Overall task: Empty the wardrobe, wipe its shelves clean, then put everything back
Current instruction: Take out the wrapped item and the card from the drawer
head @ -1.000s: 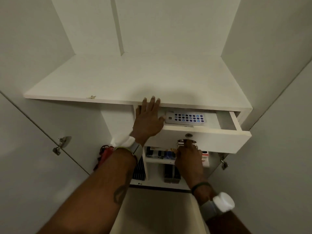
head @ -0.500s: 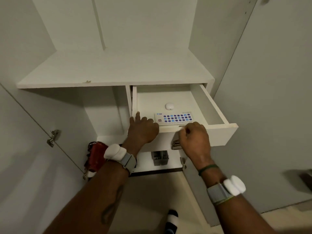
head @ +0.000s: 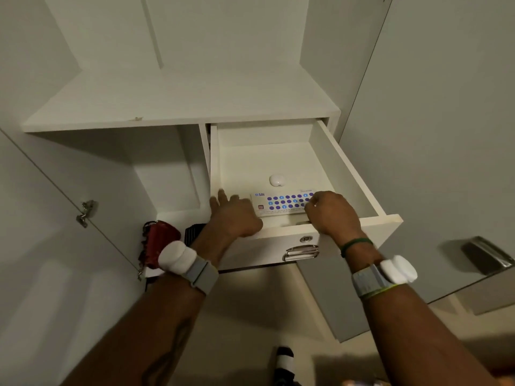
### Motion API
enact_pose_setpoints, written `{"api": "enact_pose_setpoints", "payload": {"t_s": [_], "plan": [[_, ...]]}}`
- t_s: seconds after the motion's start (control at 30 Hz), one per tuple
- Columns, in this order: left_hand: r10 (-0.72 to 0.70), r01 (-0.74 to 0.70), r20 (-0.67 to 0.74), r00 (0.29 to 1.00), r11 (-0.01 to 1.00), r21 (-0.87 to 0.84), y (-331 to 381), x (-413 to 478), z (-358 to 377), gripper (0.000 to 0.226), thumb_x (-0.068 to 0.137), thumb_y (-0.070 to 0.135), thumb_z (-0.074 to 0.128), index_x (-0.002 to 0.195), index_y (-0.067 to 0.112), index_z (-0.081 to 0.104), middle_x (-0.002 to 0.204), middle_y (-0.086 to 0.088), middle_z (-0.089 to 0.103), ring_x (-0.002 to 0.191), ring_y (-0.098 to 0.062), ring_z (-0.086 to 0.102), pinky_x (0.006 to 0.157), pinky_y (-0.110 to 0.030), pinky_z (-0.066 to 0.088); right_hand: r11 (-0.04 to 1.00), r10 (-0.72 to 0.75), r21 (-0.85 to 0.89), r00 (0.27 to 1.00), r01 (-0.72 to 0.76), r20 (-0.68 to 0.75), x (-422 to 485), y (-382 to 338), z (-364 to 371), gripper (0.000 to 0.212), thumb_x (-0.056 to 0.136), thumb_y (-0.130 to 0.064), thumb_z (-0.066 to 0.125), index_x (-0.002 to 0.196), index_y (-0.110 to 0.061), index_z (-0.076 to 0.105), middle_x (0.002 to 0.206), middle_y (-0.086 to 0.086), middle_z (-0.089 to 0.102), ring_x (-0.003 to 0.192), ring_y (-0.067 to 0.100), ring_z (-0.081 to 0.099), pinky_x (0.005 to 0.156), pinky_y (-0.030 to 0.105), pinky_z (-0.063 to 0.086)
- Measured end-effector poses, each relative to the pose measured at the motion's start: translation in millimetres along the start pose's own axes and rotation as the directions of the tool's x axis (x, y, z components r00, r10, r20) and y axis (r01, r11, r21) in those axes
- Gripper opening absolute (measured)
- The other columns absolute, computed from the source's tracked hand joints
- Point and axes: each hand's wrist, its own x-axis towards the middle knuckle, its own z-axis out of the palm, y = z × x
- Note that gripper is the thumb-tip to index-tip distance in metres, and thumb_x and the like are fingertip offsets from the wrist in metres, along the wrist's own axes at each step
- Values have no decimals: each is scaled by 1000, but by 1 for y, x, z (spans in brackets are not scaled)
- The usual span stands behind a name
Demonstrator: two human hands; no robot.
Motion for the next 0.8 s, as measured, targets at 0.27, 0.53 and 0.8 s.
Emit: {"api": "enact_pose_setpoints", "payload": {"t_s": [0.27,0.53,0.8], "plan": [[147,-152,-62,987,985,-87,50,93,-18,59,91,35,68,142,10,50,143,-10,53,128,-29,54,103,-40,48,997,10,-73,975,7,222,0,13,-9,27,99,-39,54,103,-14,64,104,3,65,87,20,57,70,26,38],[261,-264,-52,964,961,-82,77,161,1,57,99,30,60,152,28,40,154,-2,41,141,-26,40,114,-44,38,948,-67,-249,889,199,453,88,23,-19,48,96,-44,62,132,-12,59,130,8,62,114,26,60,98,39,51],[115,-137,-131,985,976,-172,57,156,-15,64,89,28,76,145,19,48,145,-10,48,134,-29,45,108,-37,38,895,-147,-265,798,358,585,137,23,10,78,84,-40,79,146,-11,41,141,10,52,127,29,53,106,41,46]]}}
